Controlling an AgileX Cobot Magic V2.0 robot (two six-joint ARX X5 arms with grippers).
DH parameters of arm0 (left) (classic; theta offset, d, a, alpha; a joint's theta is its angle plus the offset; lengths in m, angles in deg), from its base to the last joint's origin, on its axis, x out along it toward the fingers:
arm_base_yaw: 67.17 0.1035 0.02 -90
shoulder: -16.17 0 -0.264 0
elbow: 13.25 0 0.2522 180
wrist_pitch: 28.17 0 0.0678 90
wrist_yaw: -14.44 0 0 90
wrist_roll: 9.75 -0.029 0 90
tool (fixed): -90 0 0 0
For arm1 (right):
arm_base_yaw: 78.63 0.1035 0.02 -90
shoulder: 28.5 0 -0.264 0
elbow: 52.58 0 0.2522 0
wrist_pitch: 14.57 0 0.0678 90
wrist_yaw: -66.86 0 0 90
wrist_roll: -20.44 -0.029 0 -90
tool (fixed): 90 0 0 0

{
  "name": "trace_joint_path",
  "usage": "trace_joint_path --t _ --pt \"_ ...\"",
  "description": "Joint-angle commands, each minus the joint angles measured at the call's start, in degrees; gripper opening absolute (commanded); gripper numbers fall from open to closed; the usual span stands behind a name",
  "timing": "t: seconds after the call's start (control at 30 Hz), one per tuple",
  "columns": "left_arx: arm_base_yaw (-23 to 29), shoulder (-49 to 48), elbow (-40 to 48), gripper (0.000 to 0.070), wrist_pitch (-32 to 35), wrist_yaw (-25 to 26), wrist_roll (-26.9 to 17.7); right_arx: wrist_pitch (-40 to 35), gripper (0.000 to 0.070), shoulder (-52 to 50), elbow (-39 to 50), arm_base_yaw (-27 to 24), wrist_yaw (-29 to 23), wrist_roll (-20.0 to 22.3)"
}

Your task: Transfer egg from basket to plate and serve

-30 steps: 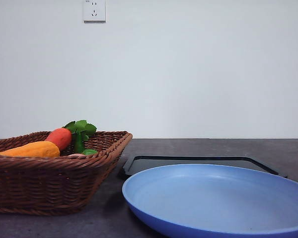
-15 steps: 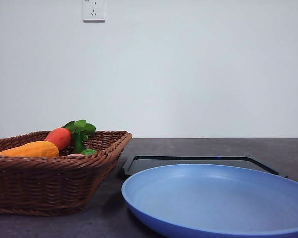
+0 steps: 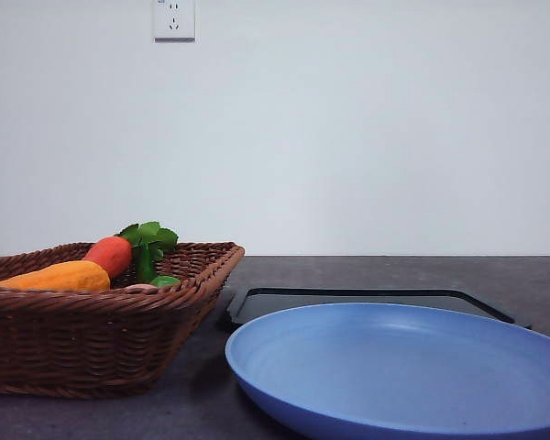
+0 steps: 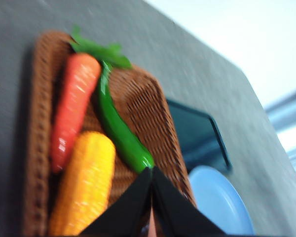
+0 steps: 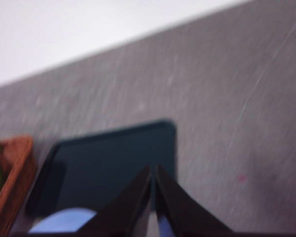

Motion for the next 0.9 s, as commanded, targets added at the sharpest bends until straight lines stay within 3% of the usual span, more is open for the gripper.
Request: trace_joint_path --t 0.0,0.13,0.23,0.4,0.47,0.53,0.6,0.67,0.87 --pt "-0.21 3.76 -2.31 0.0000 -1.47 2.92 -4.16 1.42 0.0000 2.91 -2.02 0.11 1.59 1.75" --pt "-2.04 11.50 -6.65 0.0000 -6.17 8.67 -7.75 4.91 0.0000 10.00 -4.07 0.13 6.76 5.54" --pt "-4.04 16.24 -8.78 0.0000 -8.14 12.12 -9.06 7.52 0.0000 15.36 -4.07 0.13 11.03 6.02" --pt "-7.69 20.47 -9.52 0.0014 -8.17 12.52 -9.96 13.37 0.0000 24.29 -4.07 0.80 18.01 8.93" --pt "-8.83 21.30 -9.52 0.0069 -8.17 12.52 -9.96 14.76 0.0020 27.69 -4.07 1.57 20.56 10.04" --pt "-9.63 21.69 -9.52 0.0152 -8.03 12.49 -9.93 14.74 0.0103 30.81 -4.05 2.53 22.06 10.08" --pt "-10.18 21.71 -9.52 0.0232 -7.73 12.47 -9.92 14.30 0.0178 33.63 -4.05 3.57 21.41 9.98" --pt "-10.44 21.69 -9.52 0.0288 -7.16 12.47 -9.82 13.25 0.0199 36.26 -4.05 4.53 20.92 9.61" --pt "-10.44 21.69 -9.52 0.0312 -6.75 12.45 -9.63 7.28 0.0199 43.89 -4.05 7.96 20.22 8.68"
